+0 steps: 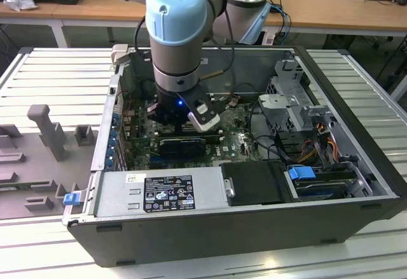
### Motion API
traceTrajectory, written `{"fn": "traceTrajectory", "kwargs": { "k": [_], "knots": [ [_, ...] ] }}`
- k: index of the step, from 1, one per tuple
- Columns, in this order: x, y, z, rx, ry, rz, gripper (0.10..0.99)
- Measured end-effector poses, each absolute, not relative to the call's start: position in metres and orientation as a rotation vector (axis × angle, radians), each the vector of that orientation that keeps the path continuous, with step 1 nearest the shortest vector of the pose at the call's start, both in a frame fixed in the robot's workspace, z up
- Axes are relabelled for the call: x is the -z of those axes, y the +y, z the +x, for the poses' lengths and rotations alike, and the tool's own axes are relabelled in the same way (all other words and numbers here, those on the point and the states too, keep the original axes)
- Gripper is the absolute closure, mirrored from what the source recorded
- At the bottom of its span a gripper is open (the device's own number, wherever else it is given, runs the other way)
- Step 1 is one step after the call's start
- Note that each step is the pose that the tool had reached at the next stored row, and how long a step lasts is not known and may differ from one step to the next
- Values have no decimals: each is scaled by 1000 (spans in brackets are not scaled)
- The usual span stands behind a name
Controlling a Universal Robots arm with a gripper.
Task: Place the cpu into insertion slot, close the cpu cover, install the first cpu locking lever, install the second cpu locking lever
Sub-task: 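Install the second cpu locking lever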
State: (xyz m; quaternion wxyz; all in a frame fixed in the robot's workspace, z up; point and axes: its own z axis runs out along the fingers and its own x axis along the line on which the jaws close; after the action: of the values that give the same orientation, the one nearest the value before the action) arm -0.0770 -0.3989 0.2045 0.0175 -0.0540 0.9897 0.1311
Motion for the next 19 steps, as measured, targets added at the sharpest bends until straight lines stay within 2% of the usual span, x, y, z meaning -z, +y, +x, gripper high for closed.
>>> {"fn": "traceTrajectory", "kwargs": {
  "k": [5,11,19],
  "knots": [
    [-198,-402,-78,-498,3059,-167,980],
    [-193,-402,-80,-527,3053,-167,980],
    [-222,-402,-80,-527,3053,-167,980]
  ]
}}
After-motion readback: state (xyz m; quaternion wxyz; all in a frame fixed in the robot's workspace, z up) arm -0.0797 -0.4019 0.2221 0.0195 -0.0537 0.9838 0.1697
